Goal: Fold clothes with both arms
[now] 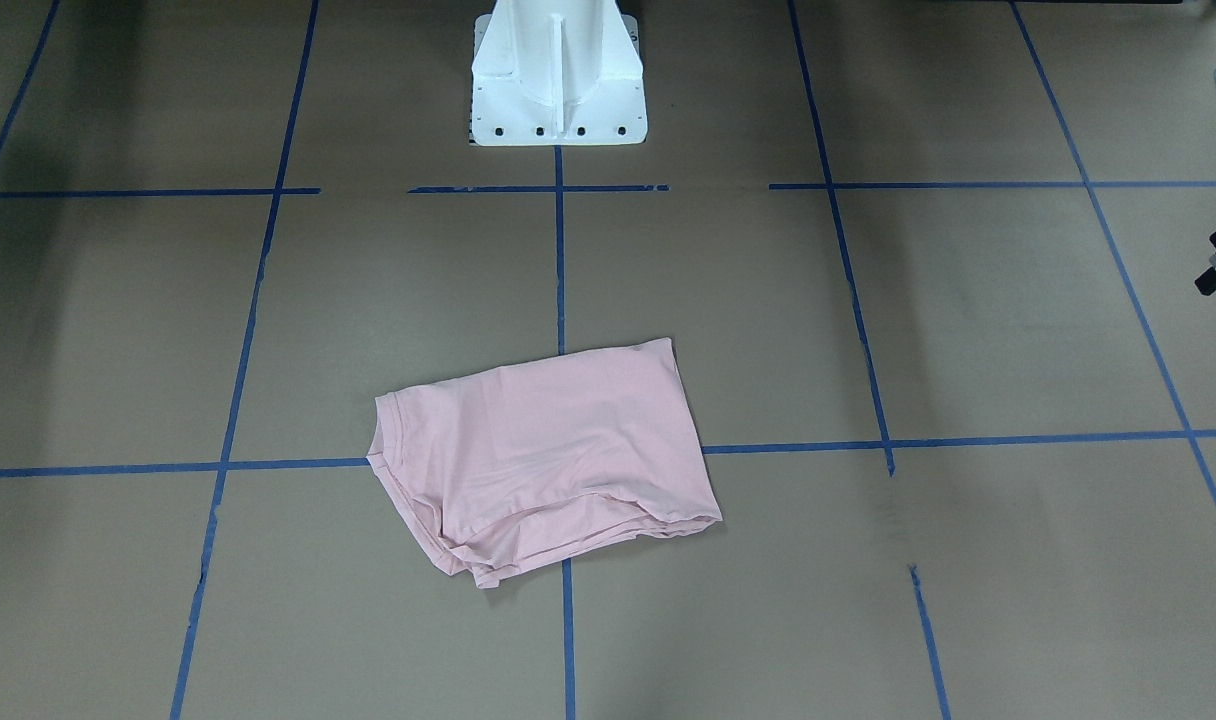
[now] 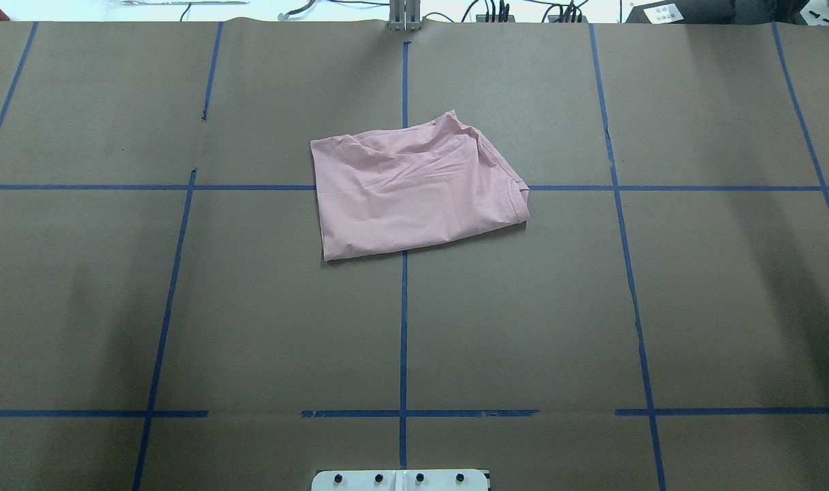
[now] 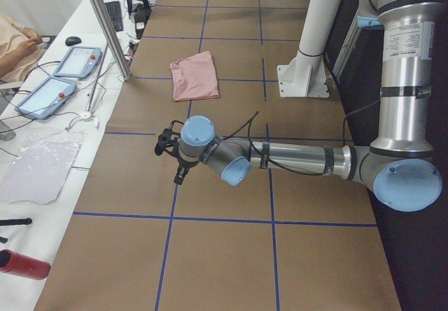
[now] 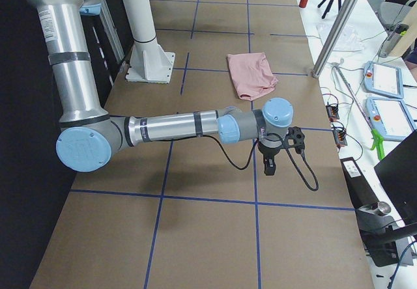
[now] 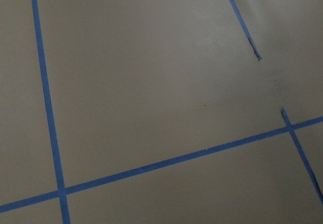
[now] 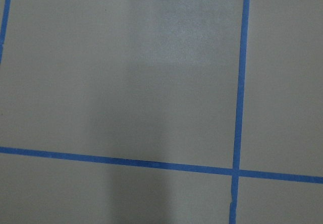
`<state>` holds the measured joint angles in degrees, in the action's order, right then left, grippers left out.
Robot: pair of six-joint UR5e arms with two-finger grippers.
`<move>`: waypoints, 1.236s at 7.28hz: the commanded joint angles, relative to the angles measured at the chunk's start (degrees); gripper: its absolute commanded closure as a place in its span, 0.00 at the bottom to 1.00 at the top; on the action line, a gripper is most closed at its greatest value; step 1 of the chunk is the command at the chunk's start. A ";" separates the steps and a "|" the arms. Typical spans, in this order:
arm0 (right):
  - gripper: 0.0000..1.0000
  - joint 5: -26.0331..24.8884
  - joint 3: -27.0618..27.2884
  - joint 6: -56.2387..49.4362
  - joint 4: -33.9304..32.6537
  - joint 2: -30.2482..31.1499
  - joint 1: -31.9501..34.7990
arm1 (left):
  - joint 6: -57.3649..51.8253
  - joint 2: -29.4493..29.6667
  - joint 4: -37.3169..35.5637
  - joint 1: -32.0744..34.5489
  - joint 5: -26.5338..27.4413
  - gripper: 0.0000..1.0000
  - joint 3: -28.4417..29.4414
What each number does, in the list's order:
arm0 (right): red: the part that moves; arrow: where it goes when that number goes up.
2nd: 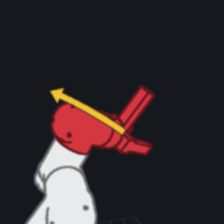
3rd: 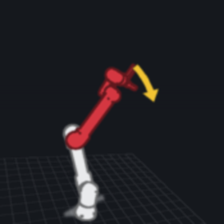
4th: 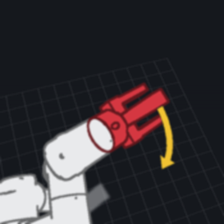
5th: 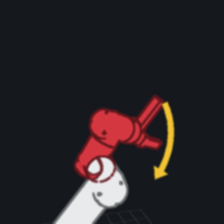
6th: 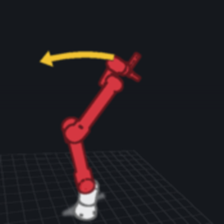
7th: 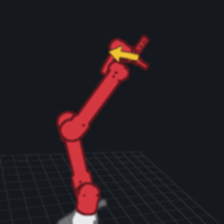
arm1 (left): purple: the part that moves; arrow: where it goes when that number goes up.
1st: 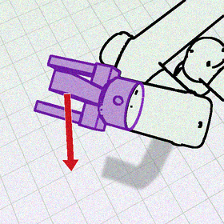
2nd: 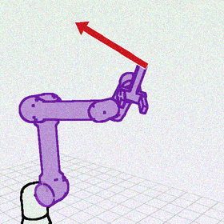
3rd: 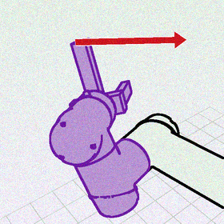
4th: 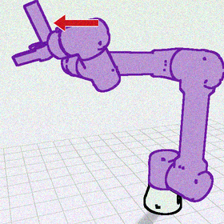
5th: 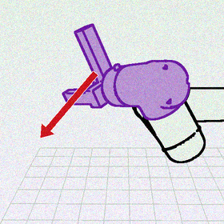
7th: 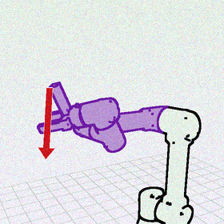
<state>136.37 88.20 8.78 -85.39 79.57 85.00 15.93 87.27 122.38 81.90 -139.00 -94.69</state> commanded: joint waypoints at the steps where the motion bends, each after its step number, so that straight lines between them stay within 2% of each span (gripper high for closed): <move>1: 0.00 0.12 0.04 -0.34 -0.22 0.14 -1.23 | -4.05 0.44 -10.62 0.88 0.04 0.00 -0.84; 2: 0.00 1.08 -0.22 -0.43 -0.74 0.06 -0.98 | -7.29 0.45 -12.24 1.24 -0.66 0.00 -1.02; 4: 0.00 1.36 0.30 -3.48 -7.48 -1.08 -0.89 | -8.02 0.54 -19.95 1.42 -0.58 0.00 -4.69; 6: 0.00 1.36 1.96 -9.28 -16.07 -2.39 3.05 | -13.08 0.36 -24.27 3.77 -0.66 0.00 -6.74; 7: 0.00 1.27 2.23 -13.22 -16.82 0.82 3.76 | -17.04 0.27 -26.99 6.49 -0.58 0.00 -6.30; 9: 0.00 0.92 1.11 -13.09 -13.33 1.81 3.34 | -20.31 0.27 -30.00 8.97 -0.05 0.00 -5.86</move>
<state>137.50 90.34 -3.59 -100.55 80.65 88.46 -1.77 87.57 94.44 89.30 -139.23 -100.83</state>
